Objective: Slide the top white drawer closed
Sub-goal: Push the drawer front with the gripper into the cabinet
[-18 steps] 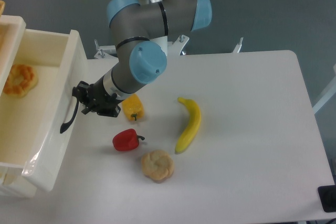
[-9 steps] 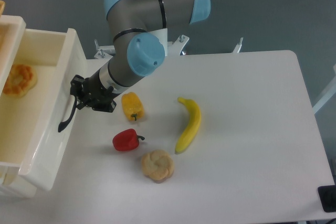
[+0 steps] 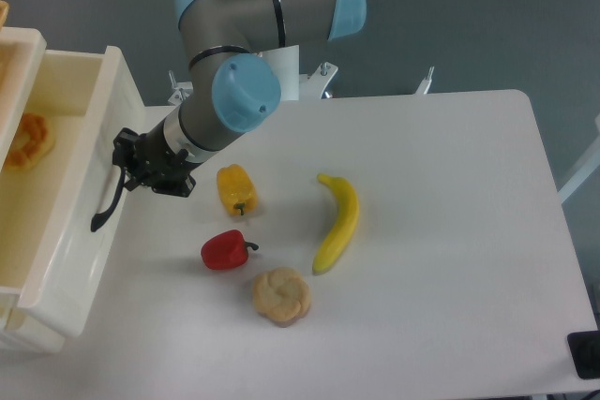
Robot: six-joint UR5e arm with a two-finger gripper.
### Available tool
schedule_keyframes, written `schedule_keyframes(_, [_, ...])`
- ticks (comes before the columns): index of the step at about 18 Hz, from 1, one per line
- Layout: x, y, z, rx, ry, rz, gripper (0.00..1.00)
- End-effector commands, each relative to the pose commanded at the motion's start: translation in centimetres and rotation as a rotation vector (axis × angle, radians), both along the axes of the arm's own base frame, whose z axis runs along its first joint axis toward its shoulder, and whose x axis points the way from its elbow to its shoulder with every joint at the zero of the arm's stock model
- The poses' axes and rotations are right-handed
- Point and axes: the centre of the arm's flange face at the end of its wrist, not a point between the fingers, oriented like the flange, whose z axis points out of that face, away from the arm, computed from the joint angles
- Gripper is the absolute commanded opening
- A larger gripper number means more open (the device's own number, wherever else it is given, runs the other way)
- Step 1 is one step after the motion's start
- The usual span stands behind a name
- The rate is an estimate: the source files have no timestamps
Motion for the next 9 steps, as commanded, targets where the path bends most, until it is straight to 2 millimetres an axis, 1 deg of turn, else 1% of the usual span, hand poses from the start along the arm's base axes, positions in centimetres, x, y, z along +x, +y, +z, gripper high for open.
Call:
schedule_keyframes(4, [0.8,0.3,0.0,0.0,0.001,-0.013,0.0])
schedule_keyframes(9, [2.5,0.9,-0.2,-0.008,-0.003,-0.034,0.0])
